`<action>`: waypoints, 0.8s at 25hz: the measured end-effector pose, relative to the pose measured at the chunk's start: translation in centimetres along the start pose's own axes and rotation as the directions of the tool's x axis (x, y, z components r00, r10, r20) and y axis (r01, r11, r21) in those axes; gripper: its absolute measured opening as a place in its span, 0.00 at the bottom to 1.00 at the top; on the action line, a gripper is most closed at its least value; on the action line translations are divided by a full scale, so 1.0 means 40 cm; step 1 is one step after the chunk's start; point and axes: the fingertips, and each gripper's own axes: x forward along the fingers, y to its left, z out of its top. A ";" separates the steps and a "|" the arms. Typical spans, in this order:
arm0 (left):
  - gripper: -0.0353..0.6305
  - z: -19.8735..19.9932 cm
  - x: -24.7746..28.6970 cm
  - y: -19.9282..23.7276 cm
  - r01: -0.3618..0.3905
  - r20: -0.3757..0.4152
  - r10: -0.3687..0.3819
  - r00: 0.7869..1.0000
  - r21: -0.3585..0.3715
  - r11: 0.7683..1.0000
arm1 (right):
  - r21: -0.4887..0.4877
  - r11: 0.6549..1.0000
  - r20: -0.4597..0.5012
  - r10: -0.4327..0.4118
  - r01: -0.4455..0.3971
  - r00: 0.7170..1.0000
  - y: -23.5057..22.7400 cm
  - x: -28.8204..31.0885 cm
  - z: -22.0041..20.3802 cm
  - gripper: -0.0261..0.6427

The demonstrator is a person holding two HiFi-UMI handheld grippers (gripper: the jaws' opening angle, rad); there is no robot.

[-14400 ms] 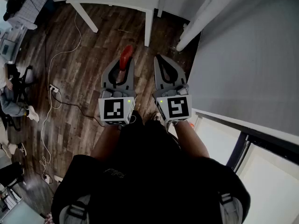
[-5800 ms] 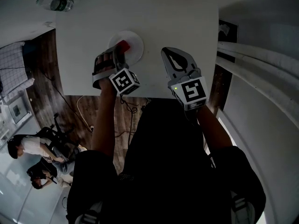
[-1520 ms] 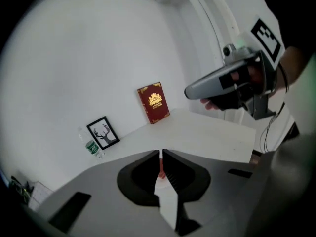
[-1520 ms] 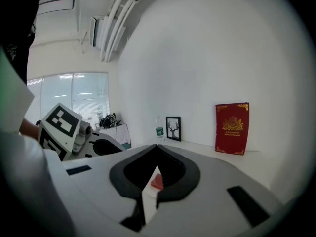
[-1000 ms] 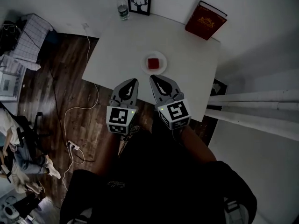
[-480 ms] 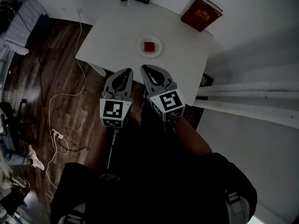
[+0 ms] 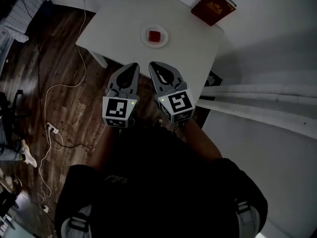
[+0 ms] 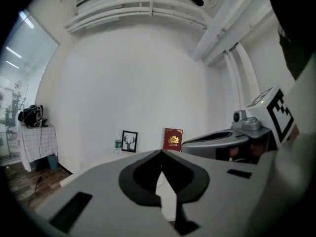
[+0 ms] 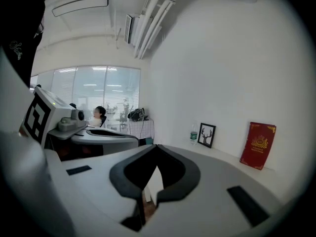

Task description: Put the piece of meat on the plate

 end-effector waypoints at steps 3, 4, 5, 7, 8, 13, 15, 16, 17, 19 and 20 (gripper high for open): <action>0.06 0.019 0.008 -0.054 -0.012 0.029 0.011 1.000 0.013 1.000 | -0.015 1.000 0.014 -0.003 0.003 1.000 -0.032 -0.057 -0.002 0.07; 0.06 0.024 0.012 -0.076 -0.017 0.036 0.017 0.999 0.016 1.000 | -0.017 1.000 0.025 -0.004 0.004 1.000 -0.043 -0.081 -0.002 0.07; 0.06 0.028 0.016 -0.100 -0.023 0.040 0.023 0.999 0.019 1.000 | -0.017 1.000 0.041 -0.004 0.005 0.999 -0.055 -0.105 -0.003 0.07; 0.06 0.035 0.028 -0.158 -0.027 0.041 0.026 0.999 0.026 0.999 | -0.013 1.000 0.070 -0.012 0.013 0.997 -0.084 -0.159 -0.009 0.07; 0.06 0.038 0.032 -0.193 -0.021 0.042 0.019 0.999 0.028 0.999 | -0.012 1.000 0.074 -0.022 0.023 0.997 -0.099 -0.188 -0.018 0.07; 0.06 0.069 0.057 -0.356 0.025 0.077 -0.030 0.997 0.063 0.998 | -0.014 0.996 0.103 -0.091 0.093 0.991 -0.178 -0.320 -0.034 0.07; 0.06 0.079 0.070 -0.406 0.043 0.078 -0.049 0.996 0.072 0.996 | 0.016 0.993 0.110 -0.116 0.115 0.987 -0.206 -0.364 -0.032 0.07; 0.06 0.081 0.075 -0.428 0.053 0.078 -0.059 0.995 0.079 0.996 | 0.024 0.991 0.111 -0.130 0.128 0.985 -0.219 -0.385 -0.036 0.07; 0.06 0.083 0.079 -0.450 0.063 0.079 -0.070 0.994 0.086 0.994 | 0.025 0.990 0.119 -0.142 0.140 0.983 -0.231 -0.404 -0.039 0.07; 0.06 0.084 0.089 -0.488 0.078 0.078 -0.086 0.993 0.106 0.991 | 0.024 0.987 0.144 -0.163 0.161 0.976 -0.253 -0.439 -0.045 0.07; 0.06 0.086 0.093 -0.507 0.085 0.078 -0.094 0.993 0.112 0.990 | 0.029 0.985 0.151 -0.170 0.167 0.974 -0.261 -0.455 -0.046 0.07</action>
